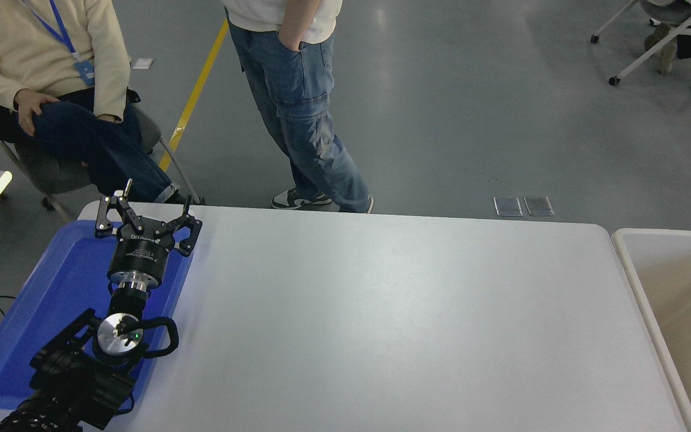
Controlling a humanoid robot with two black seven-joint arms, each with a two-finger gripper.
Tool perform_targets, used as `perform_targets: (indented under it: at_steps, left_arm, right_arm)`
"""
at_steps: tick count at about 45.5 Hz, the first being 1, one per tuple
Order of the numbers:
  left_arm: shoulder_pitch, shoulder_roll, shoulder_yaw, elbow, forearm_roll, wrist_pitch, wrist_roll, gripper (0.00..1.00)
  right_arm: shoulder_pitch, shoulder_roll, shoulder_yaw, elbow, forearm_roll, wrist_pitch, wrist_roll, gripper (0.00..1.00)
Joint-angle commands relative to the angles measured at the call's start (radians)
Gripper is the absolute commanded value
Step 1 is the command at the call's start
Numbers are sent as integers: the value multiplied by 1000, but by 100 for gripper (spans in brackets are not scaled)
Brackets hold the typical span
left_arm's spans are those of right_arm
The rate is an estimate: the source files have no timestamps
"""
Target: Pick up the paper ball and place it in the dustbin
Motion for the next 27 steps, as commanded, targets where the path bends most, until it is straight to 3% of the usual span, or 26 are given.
perform_targets:
  at_steps: [1, 27]
  left_arm:
    - [0, 0, 0, 0, 0, 0, -2, 100]
    - [0, 0, 0, 0, 0, 0, -2, 100]
  right_arm:
    - [-18, -72, -49, -35, -36, 0, 0, 0]
    - [-492, -100, 342, -308, -39, 0, 0, 0]
